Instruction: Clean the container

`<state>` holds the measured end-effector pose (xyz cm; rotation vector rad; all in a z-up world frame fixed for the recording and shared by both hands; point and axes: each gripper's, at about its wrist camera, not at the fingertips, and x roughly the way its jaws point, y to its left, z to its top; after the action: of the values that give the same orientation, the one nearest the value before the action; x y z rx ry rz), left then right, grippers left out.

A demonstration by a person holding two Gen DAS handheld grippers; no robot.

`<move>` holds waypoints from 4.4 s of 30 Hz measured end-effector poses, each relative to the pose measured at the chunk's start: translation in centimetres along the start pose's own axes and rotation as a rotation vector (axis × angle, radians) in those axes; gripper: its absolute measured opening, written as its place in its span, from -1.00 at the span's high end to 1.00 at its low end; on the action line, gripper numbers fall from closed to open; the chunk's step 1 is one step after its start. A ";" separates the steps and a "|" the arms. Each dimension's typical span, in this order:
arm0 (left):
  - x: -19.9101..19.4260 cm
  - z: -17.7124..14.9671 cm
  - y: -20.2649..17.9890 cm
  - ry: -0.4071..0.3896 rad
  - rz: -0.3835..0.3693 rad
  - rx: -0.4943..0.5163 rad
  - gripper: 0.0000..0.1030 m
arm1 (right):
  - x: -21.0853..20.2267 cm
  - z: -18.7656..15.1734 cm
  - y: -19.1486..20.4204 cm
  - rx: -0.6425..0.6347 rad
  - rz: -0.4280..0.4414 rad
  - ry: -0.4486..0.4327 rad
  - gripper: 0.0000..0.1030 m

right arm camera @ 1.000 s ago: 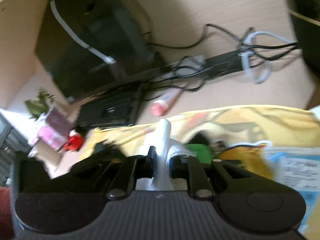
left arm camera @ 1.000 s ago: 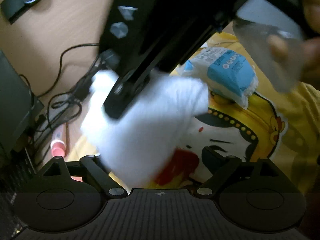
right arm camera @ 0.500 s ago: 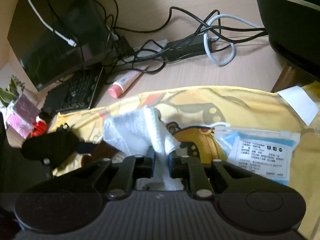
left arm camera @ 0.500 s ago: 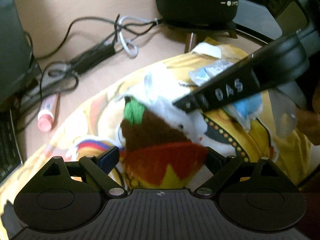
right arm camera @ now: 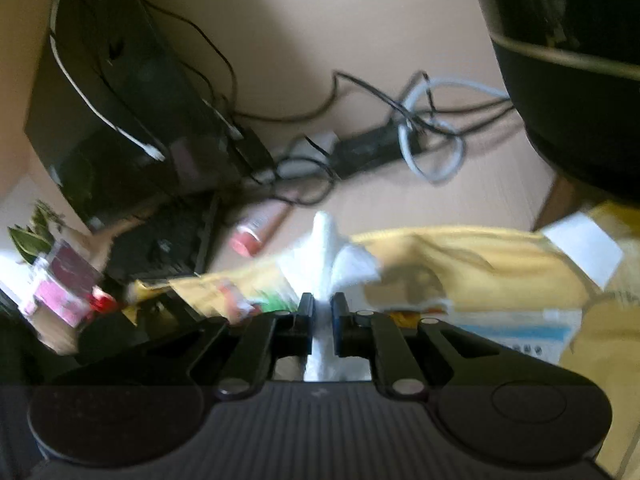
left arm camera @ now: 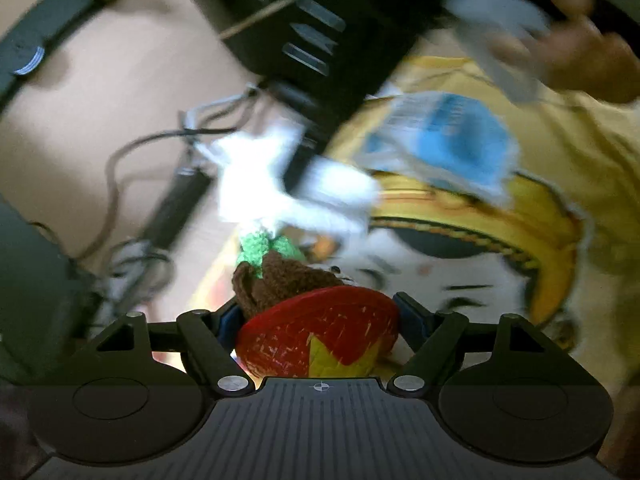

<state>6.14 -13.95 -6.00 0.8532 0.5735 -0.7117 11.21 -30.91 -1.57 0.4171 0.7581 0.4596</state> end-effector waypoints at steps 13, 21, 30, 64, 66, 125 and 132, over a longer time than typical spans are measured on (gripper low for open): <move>0.1 -0.2 -0.1 0.010 -0.064 -0.120 -0.81 | 0.1 -1.4 2.7 -0.147 -0.041 0.054 0.41; 0.1 -0.4 -0.4 0.029 -0.088 -0.120 -0.82 | 3.1 -0.7 2.7 -0.261 -0.179 0.050 -0.24; -0.4 -0.6 1.8 0.017 -0.211 -0.377 -0.85 | 1.6 -0.7 -1.2 -0.041 -0.075 0.066 0.67; -1.4 -3.3 6.5 0.121 -0.142 -0.667 -0.96 | 1.2 -0.3 0.9 -0.080 -0.129 -0.009 0.73; -1.4 -2.9 6.0 0.119 -0.146 -0.651 -0.96 | 1.0 1.0 0.9 -0.025 -0.036 -0.043 0.73; -6.4 -15.4 13.6 0.261 0.134 -0.926 -0.32 | 9.1 2.5 14.4 0.040 0.351 0.146 0.75; -6.7 -15.6 12.9 0.236 0.117 -0.862 -0.32 | 17.9 -2.9 18.3 -0.266 0.207 0.289 0.75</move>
<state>8.97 7.00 -3.66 0.1556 0.9371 -0.2003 16.09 -5.73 -3.98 0.1807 0.9224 0.8170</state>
